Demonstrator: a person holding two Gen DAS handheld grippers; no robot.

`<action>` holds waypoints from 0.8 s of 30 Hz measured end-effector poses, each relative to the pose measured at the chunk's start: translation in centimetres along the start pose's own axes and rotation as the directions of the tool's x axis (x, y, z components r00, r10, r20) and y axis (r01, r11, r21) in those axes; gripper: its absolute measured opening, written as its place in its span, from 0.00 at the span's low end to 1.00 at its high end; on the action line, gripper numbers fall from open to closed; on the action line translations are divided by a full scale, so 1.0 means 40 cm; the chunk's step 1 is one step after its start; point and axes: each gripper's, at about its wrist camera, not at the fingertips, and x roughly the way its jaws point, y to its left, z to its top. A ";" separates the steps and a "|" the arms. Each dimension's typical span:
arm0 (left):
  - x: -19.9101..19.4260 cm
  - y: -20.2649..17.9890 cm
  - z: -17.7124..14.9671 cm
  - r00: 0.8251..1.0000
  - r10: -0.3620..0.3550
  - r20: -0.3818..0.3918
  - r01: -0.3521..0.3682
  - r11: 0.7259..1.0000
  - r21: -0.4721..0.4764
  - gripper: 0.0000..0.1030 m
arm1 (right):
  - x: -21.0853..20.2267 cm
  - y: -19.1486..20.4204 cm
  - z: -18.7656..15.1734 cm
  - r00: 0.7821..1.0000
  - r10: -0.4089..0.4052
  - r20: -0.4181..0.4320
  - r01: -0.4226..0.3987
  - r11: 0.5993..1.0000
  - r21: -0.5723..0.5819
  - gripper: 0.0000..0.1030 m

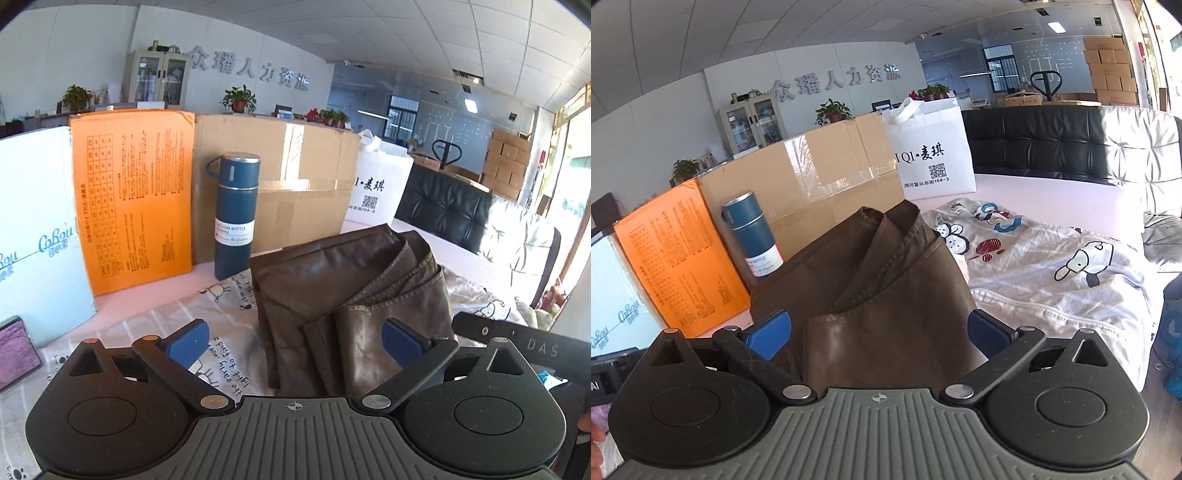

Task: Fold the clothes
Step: 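Lower the folded vest onto the bed and open both grippers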

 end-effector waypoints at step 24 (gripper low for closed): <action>-0.285 0.039 -0.176 0.981 0.149 0.123 -0.153 0.988 0.020 1.00 | -0.110 0.146 -0.163 0.995 0.096 -0.024 -0.095 0.995 0.018 1.00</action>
